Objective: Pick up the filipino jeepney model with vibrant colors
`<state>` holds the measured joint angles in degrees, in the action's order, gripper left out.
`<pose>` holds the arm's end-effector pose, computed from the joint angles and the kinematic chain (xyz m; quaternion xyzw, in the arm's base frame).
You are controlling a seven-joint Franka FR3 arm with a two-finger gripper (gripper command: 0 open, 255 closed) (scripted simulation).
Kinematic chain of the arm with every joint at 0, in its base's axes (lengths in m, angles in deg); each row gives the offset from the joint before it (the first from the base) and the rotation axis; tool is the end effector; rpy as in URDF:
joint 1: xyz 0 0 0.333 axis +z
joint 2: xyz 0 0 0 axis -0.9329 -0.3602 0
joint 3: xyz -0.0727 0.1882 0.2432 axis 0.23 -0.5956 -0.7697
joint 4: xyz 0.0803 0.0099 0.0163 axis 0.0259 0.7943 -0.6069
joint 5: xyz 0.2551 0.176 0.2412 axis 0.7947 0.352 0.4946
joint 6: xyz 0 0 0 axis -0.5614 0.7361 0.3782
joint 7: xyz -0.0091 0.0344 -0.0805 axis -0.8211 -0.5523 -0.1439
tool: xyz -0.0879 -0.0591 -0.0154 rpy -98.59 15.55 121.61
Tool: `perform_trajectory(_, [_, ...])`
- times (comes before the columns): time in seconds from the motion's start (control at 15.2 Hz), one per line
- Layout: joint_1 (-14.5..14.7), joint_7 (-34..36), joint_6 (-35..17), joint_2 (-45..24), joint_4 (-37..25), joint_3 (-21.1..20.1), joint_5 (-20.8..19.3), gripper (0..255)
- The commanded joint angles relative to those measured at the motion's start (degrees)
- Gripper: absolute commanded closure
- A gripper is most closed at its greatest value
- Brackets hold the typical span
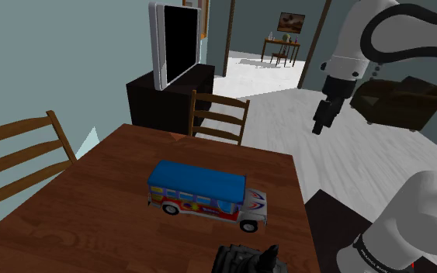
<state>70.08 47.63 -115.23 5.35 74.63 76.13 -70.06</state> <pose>0.3057 -0.0205 0.5464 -0.9989 -0.0218 0.0313 0.0278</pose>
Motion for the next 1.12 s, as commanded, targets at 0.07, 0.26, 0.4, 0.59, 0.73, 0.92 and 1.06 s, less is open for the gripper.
perform_trajectory(0.07, [0.1,2.2,-1.0,0.7,1.4,-1.3,1.0,0])
perform_trajectory(0.26, [0.7,8.9,-4.1,2.0,5.1,-5.5,4.4,0])
perform_trajectory(0.4, [1.3,13.4,-6.4,2.2,7.1,-8.4,6.7,0])
perform_trajectory(0.59, [2.2,20.0,-10.3,1.6,9.3,-13.0,10.3,0])
perform_trajectory(0.73, [2.8,24.5,-13.2,0.4,10.3,-16.1,12.6,0])
perform_trajectory(0.92, [3.5,31.0,-17.8,-2.4,10.9,-20.9,15.8,0])
perform_trajectory(1.06, [3.7,35.4,-21.1,-4.9,10.7,-24.2,17.6,0])
